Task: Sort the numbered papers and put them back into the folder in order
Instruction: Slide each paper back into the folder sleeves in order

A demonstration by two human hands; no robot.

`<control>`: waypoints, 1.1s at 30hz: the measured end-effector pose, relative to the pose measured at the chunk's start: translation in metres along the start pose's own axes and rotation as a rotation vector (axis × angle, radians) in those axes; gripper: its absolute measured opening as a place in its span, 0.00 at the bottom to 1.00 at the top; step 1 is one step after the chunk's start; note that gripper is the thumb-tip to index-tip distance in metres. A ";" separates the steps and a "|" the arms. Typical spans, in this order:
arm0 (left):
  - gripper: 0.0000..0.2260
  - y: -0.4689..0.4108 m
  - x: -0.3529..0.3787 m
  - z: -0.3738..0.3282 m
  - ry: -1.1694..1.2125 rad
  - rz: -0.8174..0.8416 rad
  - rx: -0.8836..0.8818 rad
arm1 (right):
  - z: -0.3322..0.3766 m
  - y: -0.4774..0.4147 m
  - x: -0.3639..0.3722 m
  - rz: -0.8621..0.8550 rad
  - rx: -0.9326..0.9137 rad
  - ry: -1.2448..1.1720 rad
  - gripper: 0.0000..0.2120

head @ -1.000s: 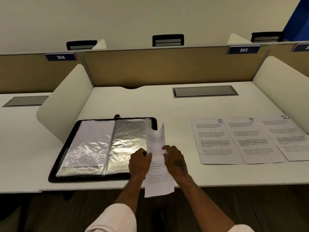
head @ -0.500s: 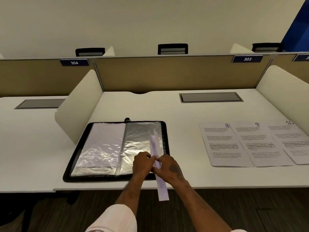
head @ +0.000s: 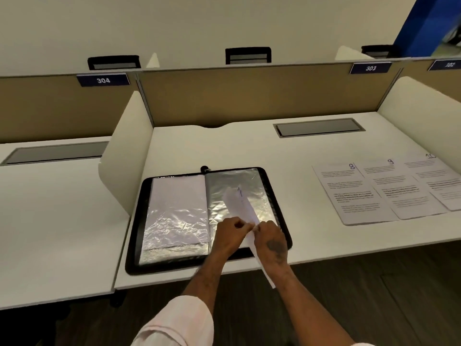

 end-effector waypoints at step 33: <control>0.10 -0.033 0.007 0.085 -0.187 0.115 -0.136 | -0.028 0.022 -0.025 -0.076 0.021 -0.080 0.18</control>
Point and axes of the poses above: each hand's wrist, its own y-axis away from the middle knuckle, its own x-axis out of the palm, z = x × y, the point moved 8 cm from there along -y, towards the middle knuckle, and after that the axes turned 1 degree about z, right-handed, at the moved point
